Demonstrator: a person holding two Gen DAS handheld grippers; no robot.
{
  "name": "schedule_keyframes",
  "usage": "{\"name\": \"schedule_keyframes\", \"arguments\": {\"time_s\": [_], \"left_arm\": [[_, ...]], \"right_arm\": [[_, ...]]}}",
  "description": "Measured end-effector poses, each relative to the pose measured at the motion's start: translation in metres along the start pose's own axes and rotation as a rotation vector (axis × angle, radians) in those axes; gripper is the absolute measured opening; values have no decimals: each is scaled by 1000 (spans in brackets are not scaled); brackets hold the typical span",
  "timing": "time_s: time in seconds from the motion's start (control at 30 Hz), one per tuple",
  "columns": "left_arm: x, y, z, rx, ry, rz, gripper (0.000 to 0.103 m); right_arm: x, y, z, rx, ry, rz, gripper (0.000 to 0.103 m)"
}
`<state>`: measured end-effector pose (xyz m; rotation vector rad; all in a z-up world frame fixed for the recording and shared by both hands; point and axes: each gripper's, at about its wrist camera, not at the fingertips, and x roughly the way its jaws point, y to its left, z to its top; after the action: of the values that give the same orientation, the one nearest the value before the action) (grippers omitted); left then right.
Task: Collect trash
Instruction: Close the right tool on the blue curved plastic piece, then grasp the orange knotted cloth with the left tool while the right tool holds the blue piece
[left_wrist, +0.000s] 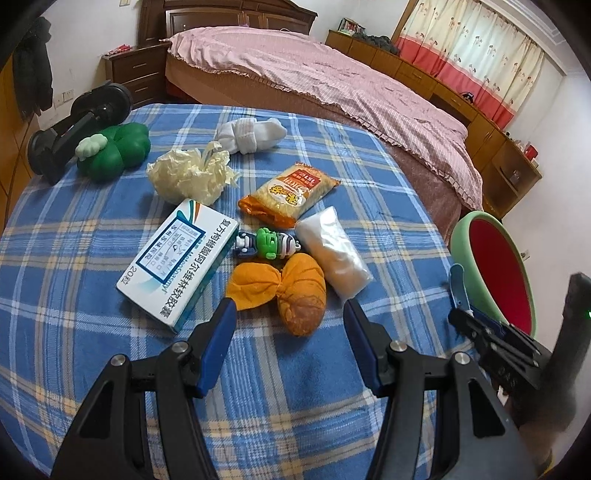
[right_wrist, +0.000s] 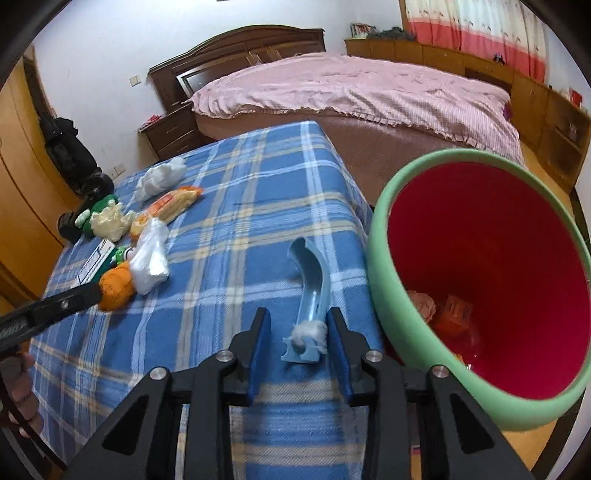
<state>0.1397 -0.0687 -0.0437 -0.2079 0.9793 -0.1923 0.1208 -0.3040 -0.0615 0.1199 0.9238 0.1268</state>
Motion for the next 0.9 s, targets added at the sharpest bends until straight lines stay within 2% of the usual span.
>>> {"name": "schedule_keyframes", "arguments": {"time_s": [0.17, 0.4, 0.53, 0.6, 0.63, 0.73, 0.9], "left_arm": [[13, 1, 4, -2, 10, 18, 60], [26, 0, 2, 10, 10, 41, 59], [23, -3, -2, 36, -5, 18, 41], [22, -3, -4, 39, -9, 11, 37], [21, -3, -4, 41, -11, 9, 34], [19, -2, -6, 38, -11, -5, 29], [11, -2, -9, 41, -27, -20, 27]], "right_arm": [[-1, 6, -4, -1, -8, 16, 35], [1, 0, 1, 64, -9, 36, 35], [2, 0, 2, 90, -16, 19, 30], [3, -1, 2, 104, -19, 5, 22], [3, -2, 2, 112, -20, -2, 21], [2, -5, 1, 132, -24, 2, 21], [-1, -6, -3, 154, -27, 6, 20]]}}
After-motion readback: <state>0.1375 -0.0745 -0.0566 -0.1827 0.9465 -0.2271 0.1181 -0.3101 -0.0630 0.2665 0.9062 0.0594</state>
